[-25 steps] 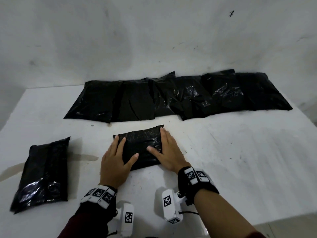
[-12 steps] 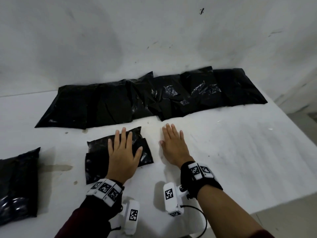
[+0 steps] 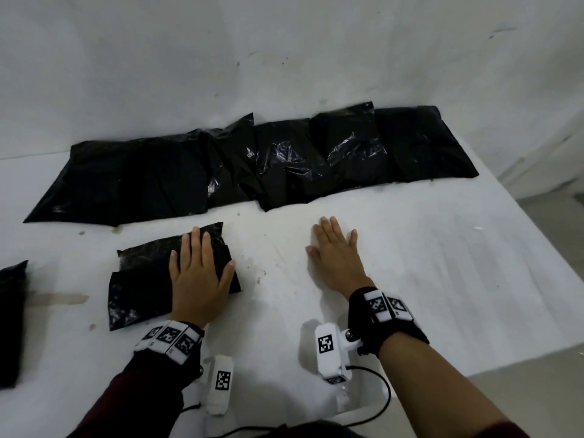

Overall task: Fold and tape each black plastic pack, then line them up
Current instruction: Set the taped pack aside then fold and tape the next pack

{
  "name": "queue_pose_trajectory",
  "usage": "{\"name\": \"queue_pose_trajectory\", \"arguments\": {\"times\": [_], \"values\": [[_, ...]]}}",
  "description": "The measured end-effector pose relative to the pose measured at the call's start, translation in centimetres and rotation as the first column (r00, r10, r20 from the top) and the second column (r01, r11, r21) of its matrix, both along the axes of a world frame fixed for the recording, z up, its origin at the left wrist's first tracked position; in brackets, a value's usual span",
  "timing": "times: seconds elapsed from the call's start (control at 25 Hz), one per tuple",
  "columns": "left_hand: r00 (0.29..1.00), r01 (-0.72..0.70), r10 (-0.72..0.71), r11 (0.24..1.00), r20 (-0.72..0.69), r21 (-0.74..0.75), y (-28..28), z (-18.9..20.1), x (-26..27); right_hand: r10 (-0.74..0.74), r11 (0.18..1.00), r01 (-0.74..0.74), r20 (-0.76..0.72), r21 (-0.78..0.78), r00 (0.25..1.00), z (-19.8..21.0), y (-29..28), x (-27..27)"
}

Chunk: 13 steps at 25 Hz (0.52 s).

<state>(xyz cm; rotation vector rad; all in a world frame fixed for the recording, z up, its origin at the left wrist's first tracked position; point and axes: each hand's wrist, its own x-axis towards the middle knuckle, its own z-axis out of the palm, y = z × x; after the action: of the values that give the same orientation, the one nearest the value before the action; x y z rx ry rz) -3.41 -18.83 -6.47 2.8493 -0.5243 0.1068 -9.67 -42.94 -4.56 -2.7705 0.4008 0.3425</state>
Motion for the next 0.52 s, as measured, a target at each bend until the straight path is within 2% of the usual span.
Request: {"name": "queue_pose_trajectory", "arguments": {"times": [0.12,0.36,0.52], "values": [[1.0,-0.009,0.009,1.0,0.007,0.019,-0.1,0.0,0.0,0.068,0.998,-0.068,0.016,-0.008,0.998,0.2,0.7,0.8],[1.0,-0.014,0.014,1.0,0.023,0.016,0.0,0.0,0.0,0.342,0.934,-0.344,-0.036,-0.096,0.939,0.2,3.3,3.6],[0.999,-0.019,0.018,1.0,0.036,0.018,-0.1,-0.1,0.1,0.359,0.928,-0.362,-0.044,-0.086,0.932,0.2,2.9,3.7]]}}
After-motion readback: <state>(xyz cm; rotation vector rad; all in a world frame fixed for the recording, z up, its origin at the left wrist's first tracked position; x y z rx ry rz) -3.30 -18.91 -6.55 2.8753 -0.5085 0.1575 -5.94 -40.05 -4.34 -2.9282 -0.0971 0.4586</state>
